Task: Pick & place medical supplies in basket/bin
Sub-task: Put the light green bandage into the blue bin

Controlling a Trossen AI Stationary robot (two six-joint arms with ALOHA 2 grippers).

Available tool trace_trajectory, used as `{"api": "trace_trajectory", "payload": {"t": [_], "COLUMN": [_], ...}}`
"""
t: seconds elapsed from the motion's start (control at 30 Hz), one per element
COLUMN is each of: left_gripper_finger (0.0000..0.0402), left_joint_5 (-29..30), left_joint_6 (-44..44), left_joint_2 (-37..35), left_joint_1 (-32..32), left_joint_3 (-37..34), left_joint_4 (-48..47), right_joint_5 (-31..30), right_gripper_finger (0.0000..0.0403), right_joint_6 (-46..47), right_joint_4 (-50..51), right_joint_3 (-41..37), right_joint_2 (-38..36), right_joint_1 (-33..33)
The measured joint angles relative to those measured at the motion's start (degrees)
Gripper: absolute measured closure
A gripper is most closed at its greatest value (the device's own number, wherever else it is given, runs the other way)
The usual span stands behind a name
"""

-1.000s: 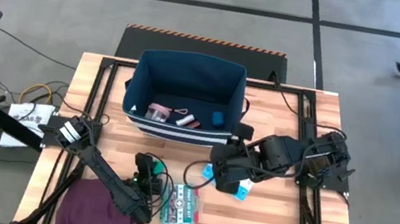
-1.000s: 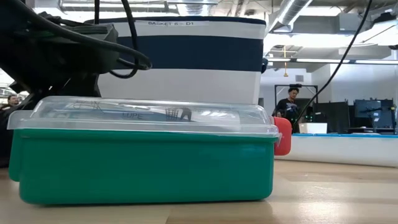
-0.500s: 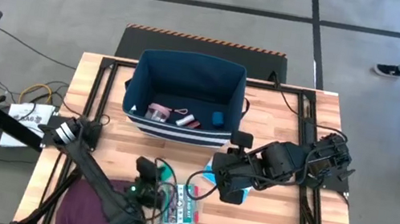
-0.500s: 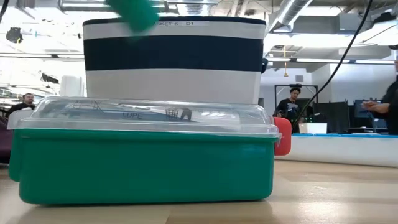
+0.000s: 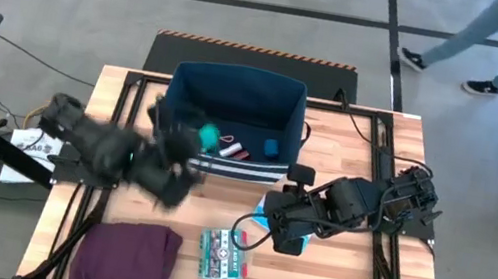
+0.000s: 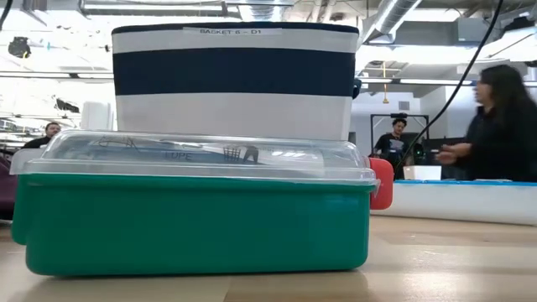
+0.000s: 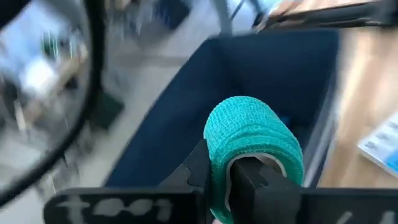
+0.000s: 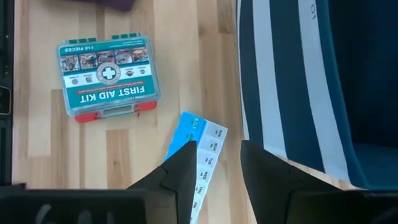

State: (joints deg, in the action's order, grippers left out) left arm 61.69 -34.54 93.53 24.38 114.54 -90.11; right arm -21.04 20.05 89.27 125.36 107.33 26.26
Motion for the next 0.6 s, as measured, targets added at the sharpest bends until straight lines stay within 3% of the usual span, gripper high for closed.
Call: {"api": "trace_trajectory", "payload": {"t": [0.13,0.27,0.47,0.6], "left_gripper_finger": [0.0386,0.0375,0.0343,0.0316], "left_joint_5": [-6.10,-12.76,-23.78,-28.10], "left_joint_6": [-3.07,-0.48,13.99,18.90], "left_joint_2": [-3.99,-4.30,-4.28,-4.30], "left_joint_1": [-12.30,-21.71,-27.86,-29.61], "left_joint_3": [-4.13,-9.39,-16.79,-18.43], "left_joint_4": [0.31,2.95,16.69,22.25], "right_joint_5": [0.00,0.00,0.00,0.00], "right_gripper_finger": [0.0285,0.0285,0.0285,0.0285], "right_joint_6": [-0.02,-0.05,-0.11,-0.33], "right_joint_4": [-0.22,-0.39,-0.19,-0.17], "right_joint_3": [0.00,0.00,0.00,0.00], "right_joint_2": [0.00,0.00,0.00,0.00], "right_joint_1": [-0.02,-0.02,-0.02,-0.02]}}
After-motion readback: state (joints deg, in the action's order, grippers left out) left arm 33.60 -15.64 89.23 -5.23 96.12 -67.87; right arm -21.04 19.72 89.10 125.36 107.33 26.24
